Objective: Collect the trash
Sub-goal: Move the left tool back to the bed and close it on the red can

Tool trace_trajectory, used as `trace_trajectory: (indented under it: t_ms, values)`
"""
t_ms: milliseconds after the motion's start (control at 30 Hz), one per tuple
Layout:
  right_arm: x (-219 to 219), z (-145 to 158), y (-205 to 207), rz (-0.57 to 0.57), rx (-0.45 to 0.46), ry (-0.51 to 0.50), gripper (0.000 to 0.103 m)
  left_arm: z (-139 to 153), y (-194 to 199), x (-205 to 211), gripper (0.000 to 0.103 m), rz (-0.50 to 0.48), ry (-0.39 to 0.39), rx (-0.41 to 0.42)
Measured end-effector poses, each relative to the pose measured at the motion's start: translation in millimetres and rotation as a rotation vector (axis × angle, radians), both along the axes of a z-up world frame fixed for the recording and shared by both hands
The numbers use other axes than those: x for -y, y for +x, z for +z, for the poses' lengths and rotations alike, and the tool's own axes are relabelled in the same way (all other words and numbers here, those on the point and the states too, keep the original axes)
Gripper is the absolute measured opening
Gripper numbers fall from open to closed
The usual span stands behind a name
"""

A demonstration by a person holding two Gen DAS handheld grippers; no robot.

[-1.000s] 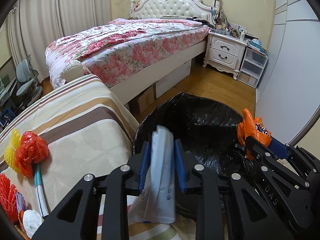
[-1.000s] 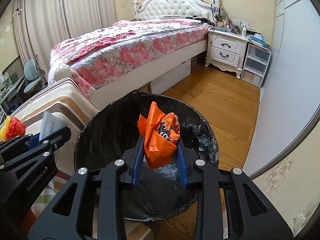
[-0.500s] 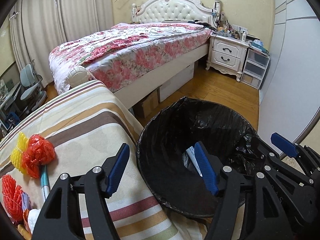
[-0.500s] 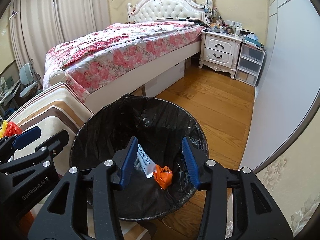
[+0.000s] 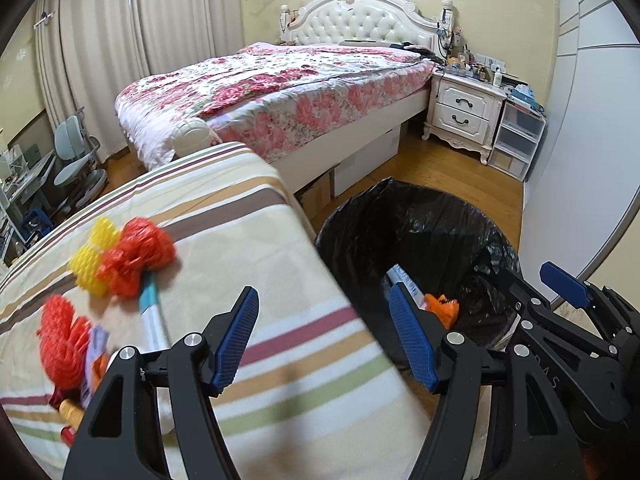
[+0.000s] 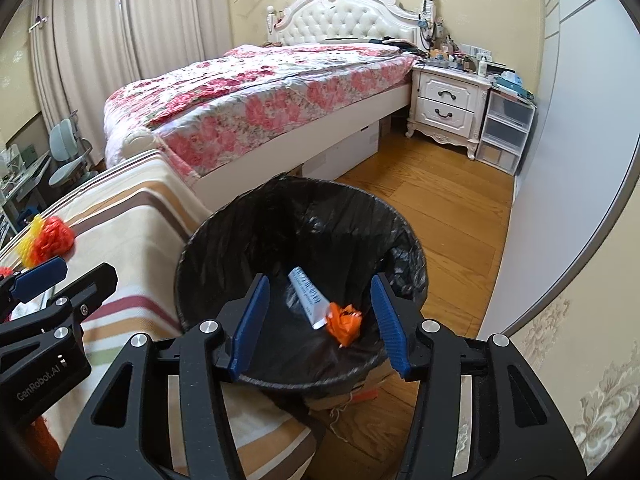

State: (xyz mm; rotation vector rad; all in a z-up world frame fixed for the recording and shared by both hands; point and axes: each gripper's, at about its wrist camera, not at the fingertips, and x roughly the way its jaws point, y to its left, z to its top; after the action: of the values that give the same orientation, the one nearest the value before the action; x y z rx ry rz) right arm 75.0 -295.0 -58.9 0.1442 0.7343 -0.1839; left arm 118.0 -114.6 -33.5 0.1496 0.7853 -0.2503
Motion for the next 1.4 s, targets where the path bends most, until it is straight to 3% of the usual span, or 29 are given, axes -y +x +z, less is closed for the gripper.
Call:
trace_trajectory:
  t_ms: [500, 900, 1133, 1400]
  values:
    - [-67.1, 2.7, -50.6, 0.140, -0.004, 0.017, 0.053, -2.7, -59.6, -83.9, 0.066, 0.148, 0.022, -0.010]
    - [-109.5, 1.6, -58.4, 0.238, -0.008, 0.006, 0.058, -16.6, -73.5, -145.6, 0.066, 0.286, 0.023, -0.044]
    - [-122.3, -1.1, -57.2, 0.270, -0.019, 0.005, 0.058, -30.1, -73.0, -169.5, 0.066, 0.321, -0.005, -0.104]
    - [-127.2, -4.9, -55.4, 0.284, -0.033, 0.006, 0.058, -32.8, -78.9, -189.4, 0.067, 0.347, -0.021, -0.110]
